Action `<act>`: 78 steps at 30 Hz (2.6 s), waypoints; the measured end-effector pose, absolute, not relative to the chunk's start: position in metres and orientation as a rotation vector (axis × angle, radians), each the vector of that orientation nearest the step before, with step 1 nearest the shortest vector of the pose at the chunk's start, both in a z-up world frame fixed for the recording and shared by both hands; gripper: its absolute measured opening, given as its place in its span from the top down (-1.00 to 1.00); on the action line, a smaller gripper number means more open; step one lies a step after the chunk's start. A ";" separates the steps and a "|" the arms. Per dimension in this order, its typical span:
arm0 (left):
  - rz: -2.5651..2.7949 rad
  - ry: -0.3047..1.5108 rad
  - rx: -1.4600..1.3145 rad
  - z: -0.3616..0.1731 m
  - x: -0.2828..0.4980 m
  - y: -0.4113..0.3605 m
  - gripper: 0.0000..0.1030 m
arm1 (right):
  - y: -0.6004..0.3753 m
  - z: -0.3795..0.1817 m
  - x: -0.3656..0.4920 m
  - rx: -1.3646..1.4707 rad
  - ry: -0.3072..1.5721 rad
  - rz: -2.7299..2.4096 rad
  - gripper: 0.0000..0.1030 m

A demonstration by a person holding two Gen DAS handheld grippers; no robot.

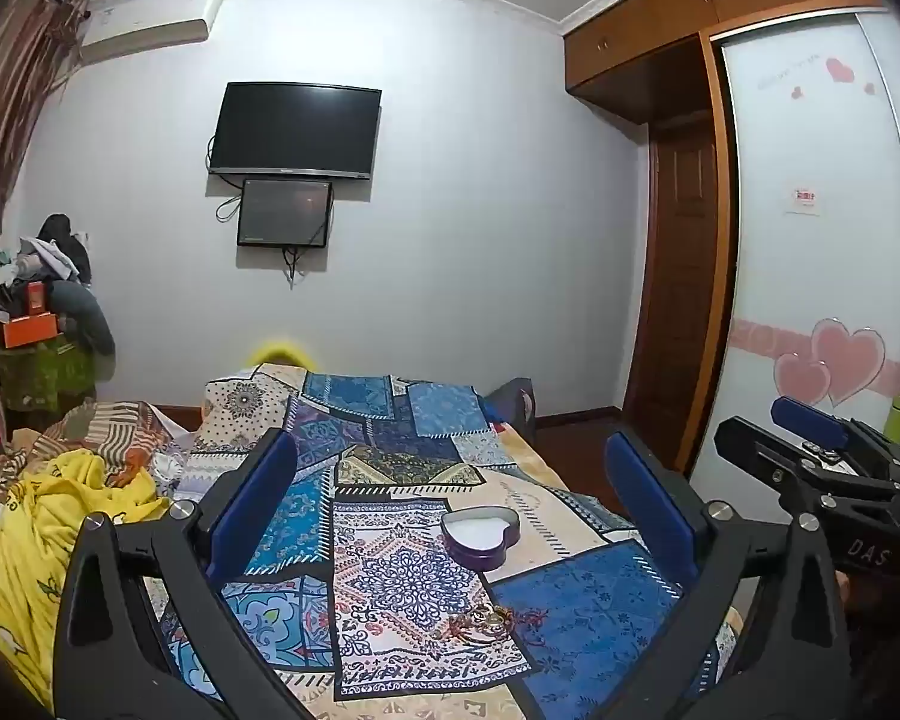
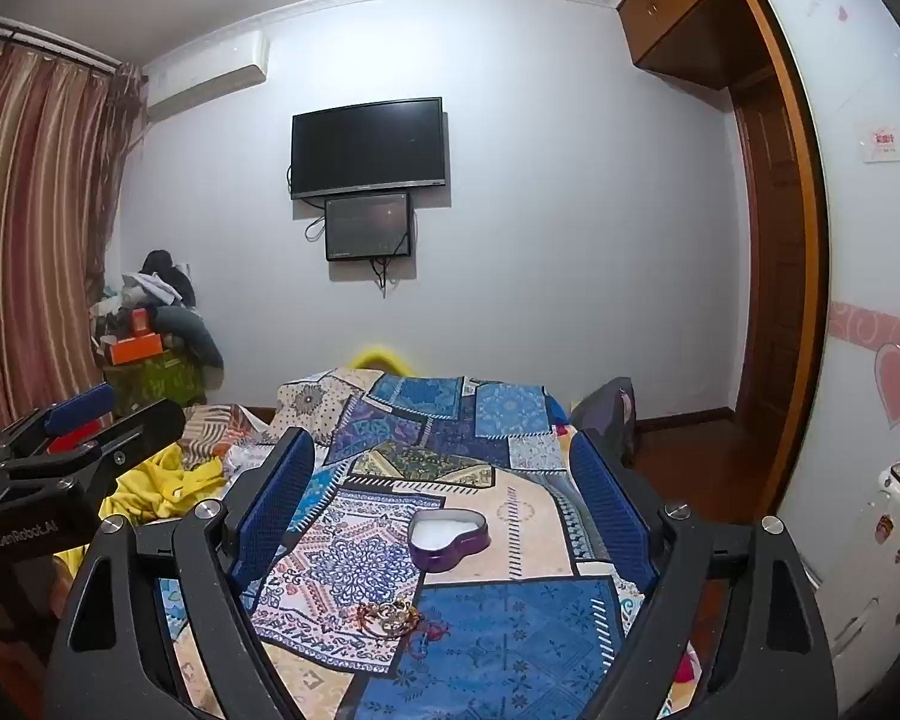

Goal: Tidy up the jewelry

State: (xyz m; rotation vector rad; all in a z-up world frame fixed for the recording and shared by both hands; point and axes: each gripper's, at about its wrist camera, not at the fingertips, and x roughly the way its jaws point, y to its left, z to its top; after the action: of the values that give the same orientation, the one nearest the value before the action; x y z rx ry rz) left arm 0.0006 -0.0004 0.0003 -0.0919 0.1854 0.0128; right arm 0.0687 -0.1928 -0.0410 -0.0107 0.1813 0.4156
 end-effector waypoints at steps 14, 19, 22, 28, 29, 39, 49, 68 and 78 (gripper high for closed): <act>-0.004 0.184 -0.081 -0.004 0.000 0.000 -1.00 | -0.195 -0.042 0.073 -0.006 0.185 0.413 -0.65; -0.008 0.187 -0.077 -0.005 0.001 0.000 -1.00 | -0.193 -0.043 0.070 -0.005 0.186 0.415 -0.65; -0.009 0.186 -0.078 -0.005 0.000 -0.001 -1.00 | -0.193 -0.042 0.069 -0.005 0.187 0.414 -0.65; -0.011 0.187 -0.076 -0.004 0.001 -0.001 -1.00 | -0.191 -0.046 0.075 -0.003 0.189 0.413 -0.65; -0.012 0.187 -0.075 -0.005 0.001 -0.001 -1.00 | -0.192 -0.046 0.075 -0.002 0.189 0.414 -0.65; -0.012 0.186 -0.071 -0.005 0.000 -0.002 -1.00 | -0.193 -0.047 0.076 -0.002 0.189 0.415 -0.65; -0.022 0.182 -0.077 -0.005 0.000 -0.001 -1.00 | -0.193 -0.047 0.075 -0.003 0.189 0.414 -0.65; -0.013 0.187 -0.081 -0.004 0.001 -0.003 -1.00 | -0.197 -0.043 0.070 -0.002 0.190 0.416 -0.65; -0.015 0.189 -0.082 -0.004 0.002 0.000 -1.00 | -0.192 -0.042 0.069 -0.008 0.201 0.421 -0.65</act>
State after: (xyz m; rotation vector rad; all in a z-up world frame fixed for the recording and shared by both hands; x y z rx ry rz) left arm 0.0016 -0.0003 -0.0041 -0.0821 0.1887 -0.0148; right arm 0.0692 -0.1924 -0.0418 -0.0081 0.2008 0.4211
